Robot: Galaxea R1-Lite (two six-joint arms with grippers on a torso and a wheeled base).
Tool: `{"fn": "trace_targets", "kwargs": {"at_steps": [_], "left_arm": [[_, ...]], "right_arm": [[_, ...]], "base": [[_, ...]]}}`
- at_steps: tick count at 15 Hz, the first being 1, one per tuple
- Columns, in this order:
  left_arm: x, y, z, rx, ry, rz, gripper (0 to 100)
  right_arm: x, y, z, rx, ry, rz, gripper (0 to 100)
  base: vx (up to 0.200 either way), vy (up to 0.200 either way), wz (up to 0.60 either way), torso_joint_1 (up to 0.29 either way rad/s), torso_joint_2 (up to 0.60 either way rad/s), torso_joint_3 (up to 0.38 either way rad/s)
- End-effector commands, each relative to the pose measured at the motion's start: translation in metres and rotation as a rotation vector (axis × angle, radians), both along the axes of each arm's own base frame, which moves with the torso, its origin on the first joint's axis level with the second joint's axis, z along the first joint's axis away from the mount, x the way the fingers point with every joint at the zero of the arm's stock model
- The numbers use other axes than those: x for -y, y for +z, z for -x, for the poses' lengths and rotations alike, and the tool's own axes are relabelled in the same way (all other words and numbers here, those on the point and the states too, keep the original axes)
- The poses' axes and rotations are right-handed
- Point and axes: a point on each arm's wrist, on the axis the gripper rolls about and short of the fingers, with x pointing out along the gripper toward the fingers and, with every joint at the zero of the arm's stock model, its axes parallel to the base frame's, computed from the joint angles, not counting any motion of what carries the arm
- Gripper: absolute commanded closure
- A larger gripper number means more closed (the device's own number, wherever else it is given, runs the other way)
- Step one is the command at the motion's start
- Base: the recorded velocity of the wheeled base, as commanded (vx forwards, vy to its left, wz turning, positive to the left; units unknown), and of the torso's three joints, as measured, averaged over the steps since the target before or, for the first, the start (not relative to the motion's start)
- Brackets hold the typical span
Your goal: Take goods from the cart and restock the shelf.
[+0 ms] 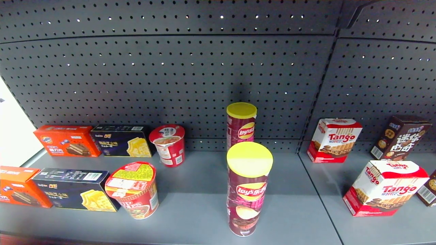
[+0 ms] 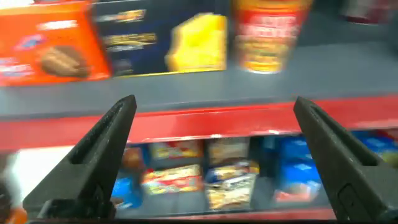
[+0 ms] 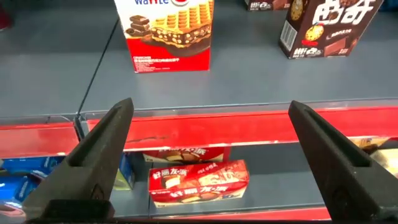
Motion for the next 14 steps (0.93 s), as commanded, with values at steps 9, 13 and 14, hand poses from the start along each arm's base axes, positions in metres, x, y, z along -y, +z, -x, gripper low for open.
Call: {"fn": "trace_targets", "kwargs": {"at_steps": [9,13,14], "left_arm": [[-0.0019,-0.0083,-0.0075,0.001,0.085,-0.049,0],[-0.0029,-0.0085,-0.0072,0.023,0.138,0.0,0],[-0.0029,-0.0085,-0.0072,0.023,0.14,-0.001,0]], "right_arm": [[0.0001,-0.0002,-0.0004,-0.006,-0.003,0.005,0],[0.0001,0.0,-0.0004,-0.004,-0.003,0.0,0],[0.0001,0.0,-0.0004,-0.004,-0.003,0.0,0]], "base": [[0.0,0.0,0.0,0.0,0.0,0.0],[0.0,0.0,0.0,0.0,0.0,0.0],[0.0,0.0,0.0,0.0,0.0,0.0]]}}
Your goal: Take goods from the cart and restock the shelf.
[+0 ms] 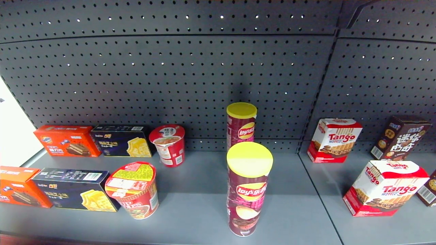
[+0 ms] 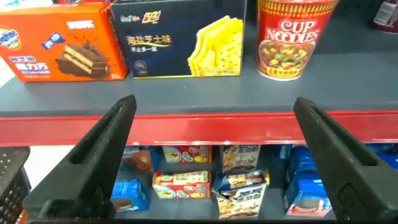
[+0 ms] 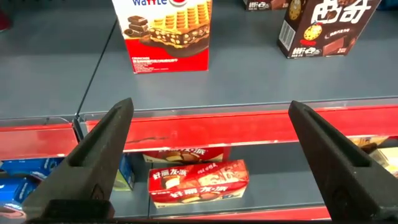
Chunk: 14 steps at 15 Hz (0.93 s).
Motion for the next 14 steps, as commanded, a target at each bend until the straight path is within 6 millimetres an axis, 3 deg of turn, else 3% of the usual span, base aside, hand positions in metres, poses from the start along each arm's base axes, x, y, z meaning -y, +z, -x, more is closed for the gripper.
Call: {"fn": "trace_targets", "kwargs": {"at_steps": [1,3,5,14], "left_arm": [[0.0,-0.0002,-0.0002,-0.001,0.002,0.0,0],[-0.0001,-0.0003,-0.0001,0.0,0.004,0.002,0],[0.0,-0.0003,-0.0001,0.0,-0.001,-0.012,0],[0.0023,-0.0003,0.0,0.001,-0.104,-0.017,0]], "right_arm": [[0.0003,-0.0001,-0.0004,-0.007,0.021,0.002,0],[0.0028,-0.0005,0.0017,0.017,0.167,0.002,0],[0.002,-0.0012,0.0066,0.088,0.122,0.003,0],[0.0019,-0.0015,0.0066,0.085,0.122,0.005,0]], "base": [[0.0,0.0,0.0,0.0,0.0,0.0],[0.0,0.0,0.0,0.0,0.0,0.0],[0.0,0.0,0.0,0.0,0.0,0.0],[0.0,0.0,0.0,0.0,0.0,0.0]]}}
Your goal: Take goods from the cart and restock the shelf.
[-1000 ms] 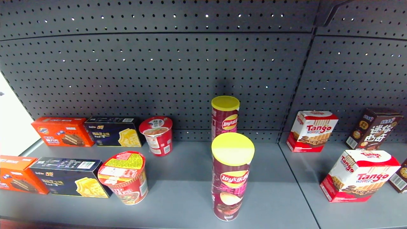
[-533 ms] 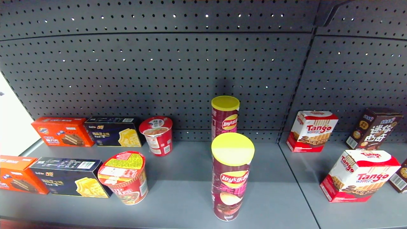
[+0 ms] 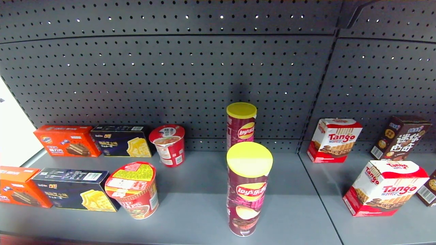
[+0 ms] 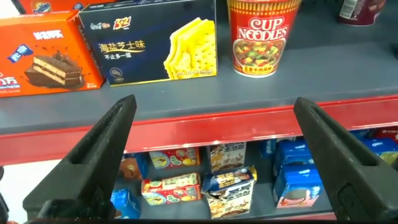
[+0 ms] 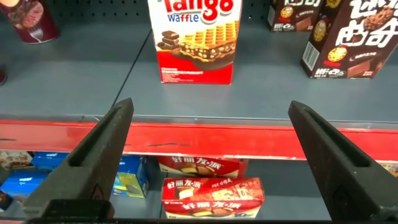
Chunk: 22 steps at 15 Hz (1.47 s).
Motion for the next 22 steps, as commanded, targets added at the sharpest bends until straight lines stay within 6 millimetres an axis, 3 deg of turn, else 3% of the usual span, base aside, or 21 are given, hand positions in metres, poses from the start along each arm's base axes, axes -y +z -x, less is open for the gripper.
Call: {"fn": "trace_targets", "kwargs": {"at_steps": [1,3,22], "left_arm": [[0.0,0.0,-0.0001,-0.002,-0.002,-0.004,0],[0.0,0.0,-0.0001,-0.002,-0.002,-0.002,0],[-0.0001,0.0,-0.0002,-0.002,0.004,0.004,0]], "right_arm": [[0.0,0.0,0.0002,0.003,0.0,0.0,0],[0.0,0.0,0.0002,0.003,0.0,0.0,0],[0.0,0.0,0.0002,0.003,0.0,0.002,0]], "base": [[0.0,0.0,0.0,0.0,0.0,0.0],[-0.2,0.0,0.0,0.0,0.0,0.002],[0.0,-0.011,0.0,0.0,0.0,0.0]]}}
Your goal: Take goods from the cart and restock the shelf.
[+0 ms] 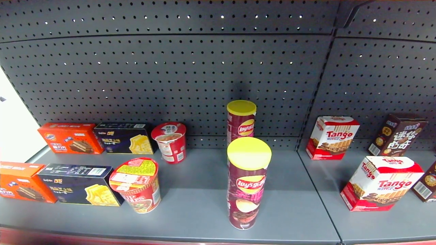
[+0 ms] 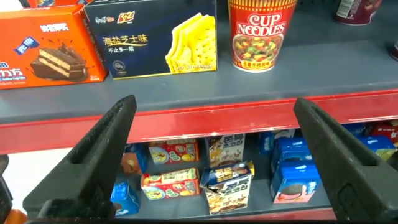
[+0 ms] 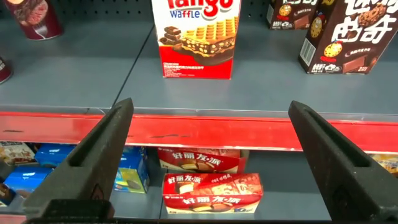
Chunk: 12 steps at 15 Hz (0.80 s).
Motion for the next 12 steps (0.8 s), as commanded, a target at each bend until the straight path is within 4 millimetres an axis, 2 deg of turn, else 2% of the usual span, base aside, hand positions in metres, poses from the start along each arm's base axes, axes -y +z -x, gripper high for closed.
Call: {"fn": "trace_targets", "kwargs": {"at_steps": [1,2,12], "left_arm": [[0.0,0.0,-0.0001,-0.001,0.0,-0.001,0],[0.0,0.0,-0.0001,-0.002,0.0,0.005,0],[0.0,0.0,-0.0001,-0.001,-0.001,-0.001,0]], "right_arm": [[0.0,0.0001,0.0,0.001,0.0,0.0,0],[0.0,0.0001,0.0,0.001,0.0,0.0,0],[0.0,0.0001,0.0,0.001,0.0,0.0,0]], "base": [[0.0,-0.2,0.0,-0.002,0.0,0.002],[0.0,-0.2,0.0,0.002,0.01,0.007],[0.0,0.0,0.0,0.0,0.0,0.0]]}}
